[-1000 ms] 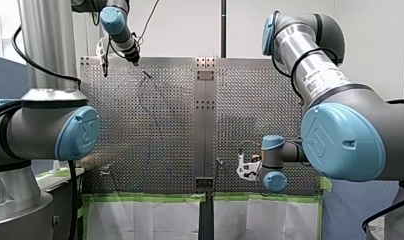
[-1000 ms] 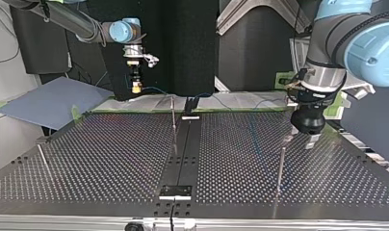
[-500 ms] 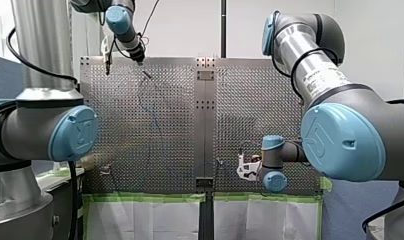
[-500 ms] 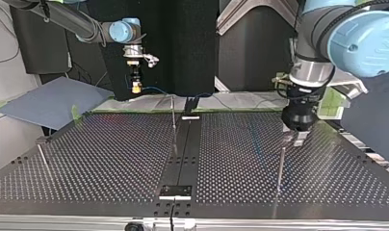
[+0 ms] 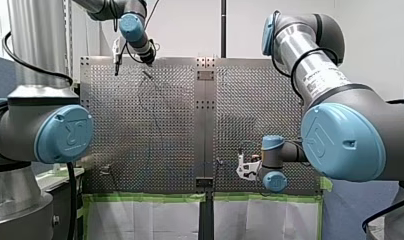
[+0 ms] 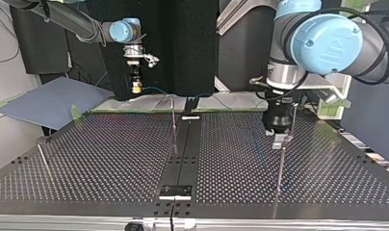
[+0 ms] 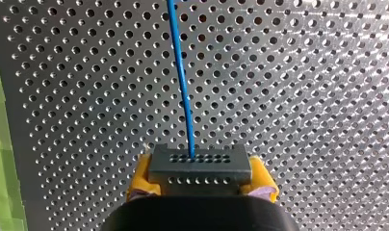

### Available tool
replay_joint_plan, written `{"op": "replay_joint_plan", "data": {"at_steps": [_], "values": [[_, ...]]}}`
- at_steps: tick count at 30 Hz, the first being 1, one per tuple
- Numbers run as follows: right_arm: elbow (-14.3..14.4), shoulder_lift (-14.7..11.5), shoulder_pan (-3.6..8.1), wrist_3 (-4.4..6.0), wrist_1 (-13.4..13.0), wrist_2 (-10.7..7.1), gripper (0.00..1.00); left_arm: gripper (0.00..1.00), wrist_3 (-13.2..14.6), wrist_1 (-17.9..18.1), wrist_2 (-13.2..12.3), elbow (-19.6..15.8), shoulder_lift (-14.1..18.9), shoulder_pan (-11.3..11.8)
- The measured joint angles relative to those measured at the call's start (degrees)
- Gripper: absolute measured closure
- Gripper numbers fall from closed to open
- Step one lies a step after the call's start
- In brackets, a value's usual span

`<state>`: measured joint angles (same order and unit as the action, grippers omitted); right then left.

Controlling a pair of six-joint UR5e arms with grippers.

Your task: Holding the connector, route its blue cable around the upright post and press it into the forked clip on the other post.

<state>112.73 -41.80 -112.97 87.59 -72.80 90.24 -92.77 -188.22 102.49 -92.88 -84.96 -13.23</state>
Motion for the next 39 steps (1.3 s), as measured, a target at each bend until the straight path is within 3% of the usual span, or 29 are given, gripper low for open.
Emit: {"op": "replay_joint_plan", "data": {"at_steps": [18,27,32,39], "values": [[0.00,0.00,-0.01,0.47,-0.21,-0.47,1.00,0.00,8.72,8.73,8.72,-2.47,-8.48,-8.72],[0.00,0.00,-0.01,0.49,-0.24,-0.50,1.00,0.00,13.77,12.65,13.33,-2.52,-9.17,-13.45],[0.00,0.00,-0.01,0.50,-0.23,-0.50,1.00,0.00,16.48,13.60,16.01,-2.49,-9.71,-13.94],[0.00,0.00,-0.02,0.49,-0.21,-0.50,1.00,0.00,20.51,14.18,20.03,-2.47,-13.04,-13.64]]}}
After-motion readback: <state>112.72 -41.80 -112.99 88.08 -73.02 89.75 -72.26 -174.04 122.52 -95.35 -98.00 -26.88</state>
